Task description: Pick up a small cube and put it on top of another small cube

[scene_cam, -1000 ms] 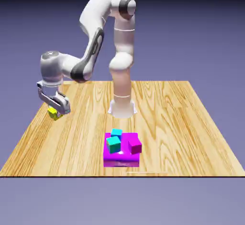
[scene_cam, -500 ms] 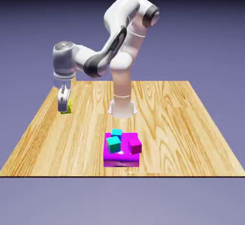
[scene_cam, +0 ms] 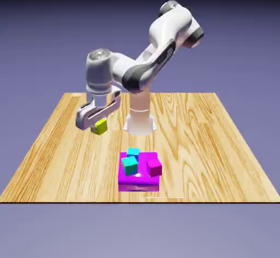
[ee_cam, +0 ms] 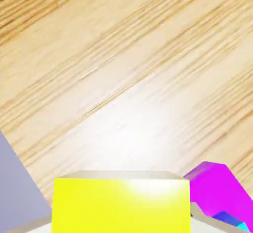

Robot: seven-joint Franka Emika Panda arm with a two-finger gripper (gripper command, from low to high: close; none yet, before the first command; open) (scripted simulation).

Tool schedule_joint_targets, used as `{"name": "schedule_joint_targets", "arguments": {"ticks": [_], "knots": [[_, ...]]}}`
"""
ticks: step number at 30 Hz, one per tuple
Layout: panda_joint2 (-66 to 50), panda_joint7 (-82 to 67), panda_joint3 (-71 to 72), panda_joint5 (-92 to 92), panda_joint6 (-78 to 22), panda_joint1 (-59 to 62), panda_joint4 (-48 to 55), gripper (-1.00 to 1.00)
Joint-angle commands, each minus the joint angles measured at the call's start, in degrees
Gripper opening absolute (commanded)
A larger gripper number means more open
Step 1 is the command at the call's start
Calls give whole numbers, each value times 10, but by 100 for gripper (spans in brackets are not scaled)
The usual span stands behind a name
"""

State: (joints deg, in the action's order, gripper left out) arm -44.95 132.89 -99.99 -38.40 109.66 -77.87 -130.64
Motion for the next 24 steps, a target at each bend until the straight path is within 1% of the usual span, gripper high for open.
{"name": "schedule_joint_targets", "arguments": {"ticks": [1, 13, 14, 15, 20, 21, 22, 24], "knots": [[-13, 25, 4, -13, -9, -1, 3, -100], [-164, 324, 54, -164, -114, -15, 35, -100], [-168, 331, 55, -168, -116, -15, 35, -100], [-168, 331, 55, -168, -116, -15, 35, -100], [-140, 329, 152, -201, -14, 6, -4, -100], [-140, 329, 152, -201, -14, 6, -4, 100], [-140, 329, 152, -201, -14, 6, -4, 100], [-152, 330, 110, -187, -58, -3, 13, 100]]}}
